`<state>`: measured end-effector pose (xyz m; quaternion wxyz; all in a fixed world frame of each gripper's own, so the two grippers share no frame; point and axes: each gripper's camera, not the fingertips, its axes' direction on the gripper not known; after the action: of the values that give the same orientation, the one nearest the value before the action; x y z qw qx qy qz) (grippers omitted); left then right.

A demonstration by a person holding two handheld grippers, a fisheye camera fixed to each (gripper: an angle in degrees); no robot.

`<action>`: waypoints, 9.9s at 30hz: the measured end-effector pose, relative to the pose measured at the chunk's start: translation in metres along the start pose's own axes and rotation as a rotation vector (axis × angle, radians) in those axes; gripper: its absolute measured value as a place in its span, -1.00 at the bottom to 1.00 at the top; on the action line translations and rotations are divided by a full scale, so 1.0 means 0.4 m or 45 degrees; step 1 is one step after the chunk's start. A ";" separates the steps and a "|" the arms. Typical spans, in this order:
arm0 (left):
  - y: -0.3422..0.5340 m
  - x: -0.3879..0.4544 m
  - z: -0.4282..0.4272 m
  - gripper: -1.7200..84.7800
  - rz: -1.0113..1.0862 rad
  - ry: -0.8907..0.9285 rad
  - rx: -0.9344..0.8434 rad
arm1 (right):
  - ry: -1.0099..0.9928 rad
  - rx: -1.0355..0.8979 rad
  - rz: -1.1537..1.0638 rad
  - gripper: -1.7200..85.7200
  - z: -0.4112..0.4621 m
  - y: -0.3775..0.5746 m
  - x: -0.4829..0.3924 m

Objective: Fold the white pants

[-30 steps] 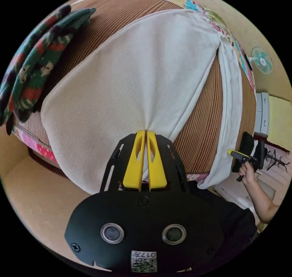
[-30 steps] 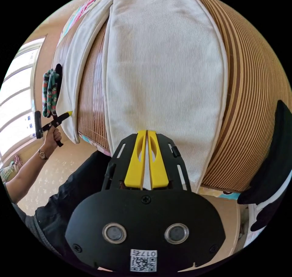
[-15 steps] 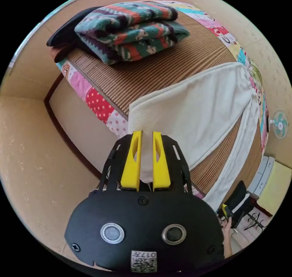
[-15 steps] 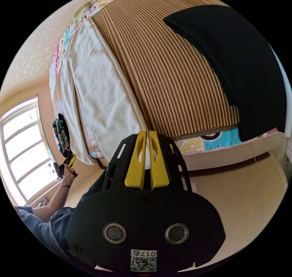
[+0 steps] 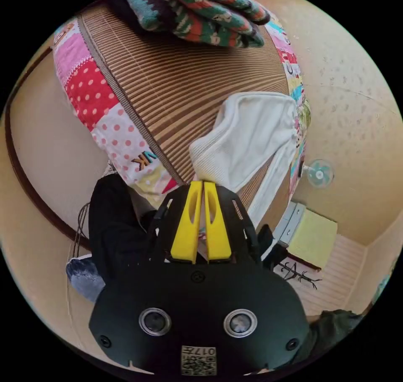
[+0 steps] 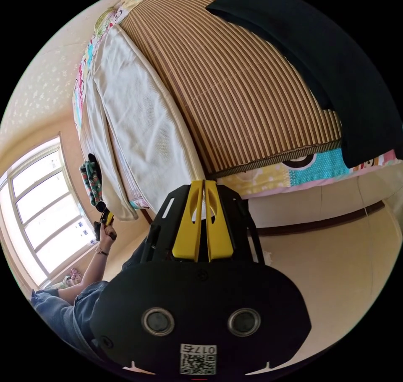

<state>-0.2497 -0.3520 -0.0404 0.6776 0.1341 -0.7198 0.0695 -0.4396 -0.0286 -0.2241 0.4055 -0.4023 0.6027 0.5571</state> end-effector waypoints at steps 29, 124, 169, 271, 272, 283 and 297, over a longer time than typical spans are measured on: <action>-0.045 -0.081 -0.158 -0.85 -0.182 -0.166 0.161 | -0.012 -0.058 -0.004 -0.89 -0.270 -0.081 -0.018; -0.018 0.247 -0.249 -0.89 0.575 0.513 -0.652 | 0.639 0.763 -0.971 -0.90 -0.017 -0.443 -1.204; -0.257 0.391 -0.416 -0.89 0.864 -0.093 -0.767 | -0.014 0.064 -0.465 -0.89 0.692 0.136 -0.559; 0.125 0.540 0.077 -0.71 0.741 -0.122 -0.886 | -0.578 0.221 0.214 -0.93 0.584 0.171 -0.020; 0.103 0.525 0.083 -0.68 0.719 -0.133 -0.868 | -0.593 0.215 0.223 -0.92 0.591 0.179 -0.016; -0.277 0.604 0.271 -0.66 0.750 -0.148 -0.908 | -0.853 0.271 0.026 -0.67 0.524 -0.033 -0.180; -0.310 0.550 0.110 -0.60 0.732 -0.098 -0.862 | -0.580 0.346 0.308 -0.88 0.283 -0.102 -0.068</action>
<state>-0.2662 -0.5047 0.1648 0.6090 -0.2984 -0.7348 0.0103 -0.3873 0.0831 -0.2184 0.5113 -0.1340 0.6089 0.5915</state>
